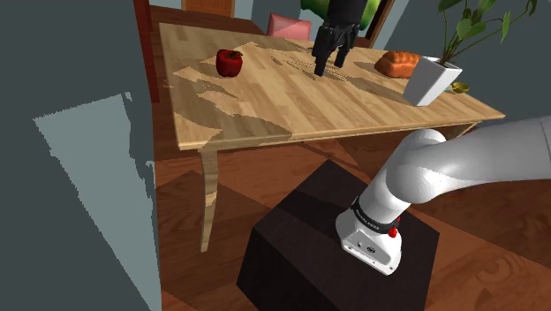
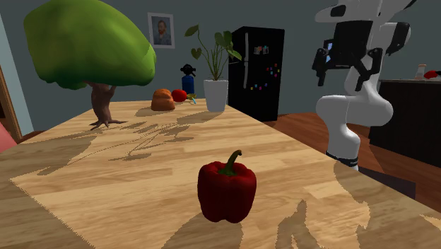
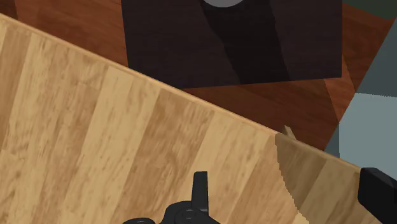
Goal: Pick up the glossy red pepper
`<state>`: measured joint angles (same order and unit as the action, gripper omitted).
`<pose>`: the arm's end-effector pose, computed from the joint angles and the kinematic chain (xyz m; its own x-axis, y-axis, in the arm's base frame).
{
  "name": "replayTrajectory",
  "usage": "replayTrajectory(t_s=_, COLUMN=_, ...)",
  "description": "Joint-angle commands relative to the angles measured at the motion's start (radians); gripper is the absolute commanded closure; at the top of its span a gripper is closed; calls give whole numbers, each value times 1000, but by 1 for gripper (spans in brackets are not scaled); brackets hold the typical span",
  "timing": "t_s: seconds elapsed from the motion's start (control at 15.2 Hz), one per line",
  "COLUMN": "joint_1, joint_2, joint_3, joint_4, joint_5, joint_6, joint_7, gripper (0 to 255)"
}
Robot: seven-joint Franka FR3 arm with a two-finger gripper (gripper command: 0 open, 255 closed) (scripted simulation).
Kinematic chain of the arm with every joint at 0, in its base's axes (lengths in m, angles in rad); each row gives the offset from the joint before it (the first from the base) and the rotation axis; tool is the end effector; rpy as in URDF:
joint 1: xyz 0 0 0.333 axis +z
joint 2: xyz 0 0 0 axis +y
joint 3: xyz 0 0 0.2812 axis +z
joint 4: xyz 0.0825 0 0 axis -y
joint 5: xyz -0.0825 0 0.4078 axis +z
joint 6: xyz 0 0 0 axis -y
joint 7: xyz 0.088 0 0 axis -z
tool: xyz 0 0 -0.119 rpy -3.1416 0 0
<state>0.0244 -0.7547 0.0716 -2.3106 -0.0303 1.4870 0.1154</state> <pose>0.3523 0.0343 0.5577 0.9972 -0.0445 -0.0603 -0.0392 -0.9955 0.0868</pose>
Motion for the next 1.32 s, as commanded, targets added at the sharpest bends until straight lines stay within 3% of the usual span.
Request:
replayTrajectory(t_s=0.0, joint_1=0, joint_2=0, joint_3=0, joint_4=0, joint_5=0, joint_6=0, joint_7=0, gripper=0)
replayTrajectory(t_s=0.66, joint_1=-4, joint_2=379, joint_3=-89, joint_4=227, joint_5=-16, joint_6=151, joint_7=-168, gripper=0)
replayTrajectory(t_s=1.25, joint_1=-9, joint_2=743, joint_3=-132, joint_4=557, joint_5=25, joint_6=178, joint_7=-315, gripper=0)
